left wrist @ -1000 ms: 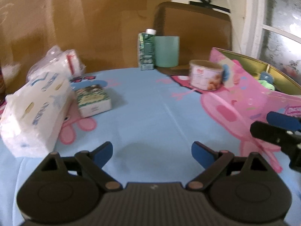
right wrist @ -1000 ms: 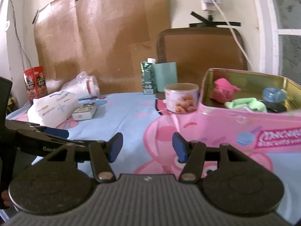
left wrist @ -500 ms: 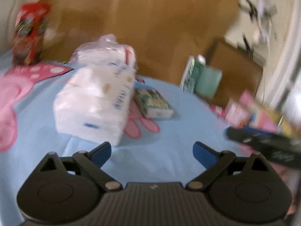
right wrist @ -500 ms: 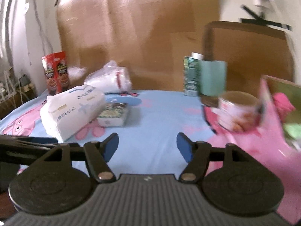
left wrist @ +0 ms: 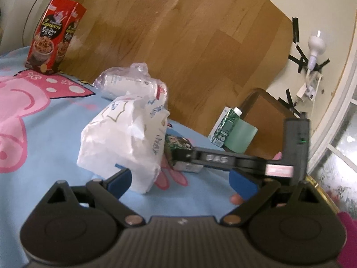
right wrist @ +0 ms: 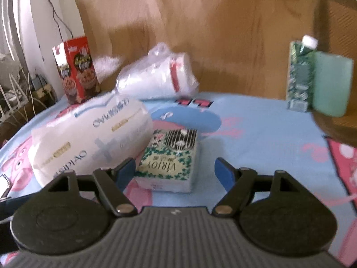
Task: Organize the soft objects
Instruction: 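Move the left gripper to the green VIRJOY tissue pack and grasp it, then carry the green tissue pack with the left gripper into the pink tin and release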
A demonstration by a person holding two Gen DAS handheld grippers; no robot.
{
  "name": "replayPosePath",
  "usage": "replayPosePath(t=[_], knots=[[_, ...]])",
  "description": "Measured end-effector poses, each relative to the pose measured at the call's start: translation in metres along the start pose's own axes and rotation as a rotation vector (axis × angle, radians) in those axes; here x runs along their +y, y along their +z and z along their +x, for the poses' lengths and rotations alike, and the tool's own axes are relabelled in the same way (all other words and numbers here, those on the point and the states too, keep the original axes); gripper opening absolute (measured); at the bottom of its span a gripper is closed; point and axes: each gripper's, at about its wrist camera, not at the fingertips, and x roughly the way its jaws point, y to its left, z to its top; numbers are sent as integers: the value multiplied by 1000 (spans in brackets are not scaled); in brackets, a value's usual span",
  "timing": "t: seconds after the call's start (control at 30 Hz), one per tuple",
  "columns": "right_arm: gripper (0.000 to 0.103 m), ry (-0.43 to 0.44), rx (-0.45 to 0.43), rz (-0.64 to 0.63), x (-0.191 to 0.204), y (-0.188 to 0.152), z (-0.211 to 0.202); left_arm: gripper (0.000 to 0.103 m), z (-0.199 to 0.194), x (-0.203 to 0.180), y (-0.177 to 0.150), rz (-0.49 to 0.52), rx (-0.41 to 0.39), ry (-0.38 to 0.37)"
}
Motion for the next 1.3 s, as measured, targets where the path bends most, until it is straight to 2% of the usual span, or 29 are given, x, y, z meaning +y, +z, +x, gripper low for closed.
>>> replayPosePath(t=[0.03, 0.07, 0.1, 0.23, 0.37, 0.5, 0.57, 0.7, 0.83, 0.93, 1.0, 1.1, 1.2, 1.3], knots=[[76, 4, 8, -3, 1, -1, 2, 97, 0, -1, 0, 6, 0, 0], [60, 8, 2, -8, 2, -2, 0, 97, 0, -2, -1, 11, 0, 2], [55, 15, -3, -7, 1, -2, -3, 97, 1, -3, -1, 17, 1, 7], [55, -24, -3, -8, -5, -10, -20, 97, 3, -8, -3, 59, 8, 30], [55, -21, 13, 21, -19, -31, -56, 100, 9, -24, -7, 159, 40, 45], [55, -19, 5, 54, -30, -64, -108, 102, 18, -46, -14, 286, 128, 20], [55, -40, -6, 31, -33, -83, -139, 102, 21, -59, -20, 310, 162, -15], [56, -105, -24, 4, -39, -120, -191, 98, 36, -90, -33, 263, 289, -154], [56, -164, -69, 83, -50, -148, -225, 92, 52, -135, -56, 328, 389, -234], [57, -260, -114, 103, -55, -163, -241, 90, 62, -168, -72, 360, 464, -301], [58, -290, -139, 142, -61, -169, -247, 90, 65, -187, -81, 377, 503, -343], [67, -297, -171, 192, -71, -178, -254, 90, 68, -210, -89, 379, 560, -399], [68, -276, -191, 193, -75, -183, -256, 90, 72, -225, -97, 384, 595, -423], [68, -275, -197, 164, -75, -185, -251, 90, 77, -231, -107, 392, 629, -414]])
